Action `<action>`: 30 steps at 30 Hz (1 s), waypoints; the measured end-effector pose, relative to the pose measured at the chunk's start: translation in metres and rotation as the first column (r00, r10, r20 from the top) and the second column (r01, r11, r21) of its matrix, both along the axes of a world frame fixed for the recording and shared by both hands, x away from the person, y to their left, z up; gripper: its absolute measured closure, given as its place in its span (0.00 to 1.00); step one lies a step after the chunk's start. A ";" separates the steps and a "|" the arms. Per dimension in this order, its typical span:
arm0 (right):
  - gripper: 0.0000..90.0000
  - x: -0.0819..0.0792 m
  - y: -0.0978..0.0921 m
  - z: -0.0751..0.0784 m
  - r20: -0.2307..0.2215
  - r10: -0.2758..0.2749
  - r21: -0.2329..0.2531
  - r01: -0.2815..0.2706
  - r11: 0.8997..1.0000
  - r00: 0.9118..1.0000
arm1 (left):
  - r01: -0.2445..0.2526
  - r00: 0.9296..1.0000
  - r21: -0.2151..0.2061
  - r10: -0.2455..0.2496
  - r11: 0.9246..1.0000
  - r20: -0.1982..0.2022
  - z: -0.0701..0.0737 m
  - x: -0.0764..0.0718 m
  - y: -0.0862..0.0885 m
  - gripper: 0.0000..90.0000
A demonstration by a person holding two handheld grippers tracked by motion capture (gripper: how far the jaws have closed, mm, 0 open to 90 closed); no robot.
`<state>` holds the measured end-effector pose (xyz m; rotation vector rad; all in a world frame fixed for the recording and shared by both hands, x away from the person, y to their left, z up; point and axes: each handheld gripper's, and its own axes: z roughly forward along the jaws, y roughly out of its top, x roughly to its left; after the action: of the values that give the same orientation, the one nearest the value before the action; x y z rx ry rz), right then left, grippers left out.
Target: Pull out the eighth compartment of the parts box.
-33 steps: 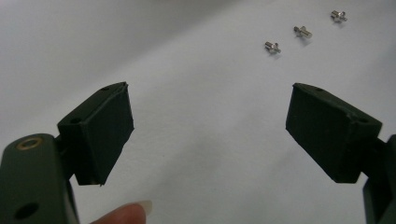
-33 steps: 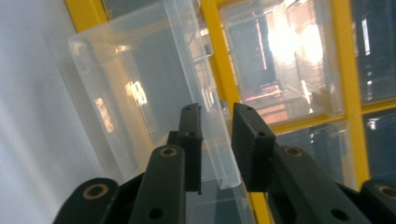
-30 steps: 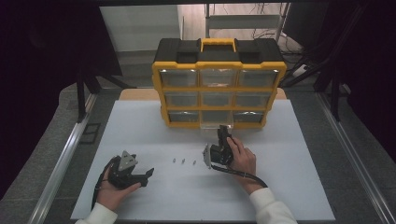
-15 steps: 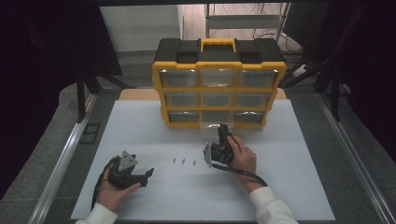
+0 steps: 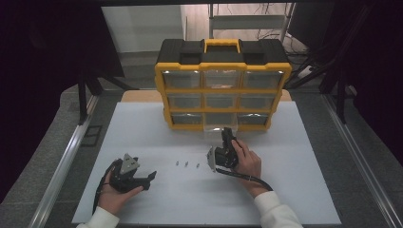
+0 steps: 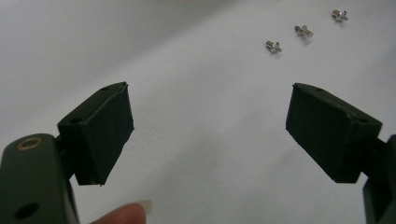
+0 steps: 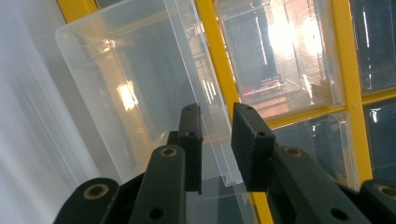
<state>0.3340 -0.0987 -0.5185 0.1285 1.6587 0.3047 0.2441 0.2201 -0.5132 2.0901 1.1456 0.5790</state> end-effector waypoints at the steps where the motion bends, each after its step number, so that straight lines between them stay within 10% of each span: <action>1: 0.81 -0.001 0.000 0.000 0.001 0.001 -0.003 -0.001 1.000 1.000 | 0.000 1.000 -0.001 0.000 1.000 0.000 0.000 0.000 0.000 0.17; 30: 0.81 -0.024 -0.005 -0.002 -0.012 0.007 -0.008 -0.007 1.000 1.000 | -0.002 1.000 -0.008 0.002 1.000 0.004 0.000 0.000 -0.001 0.17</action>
<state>0.3096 -0.1034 -0.5201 0.1185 1.6719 0.3034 0.2441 0.2195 -0.5129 2.0804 1.1459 0.5779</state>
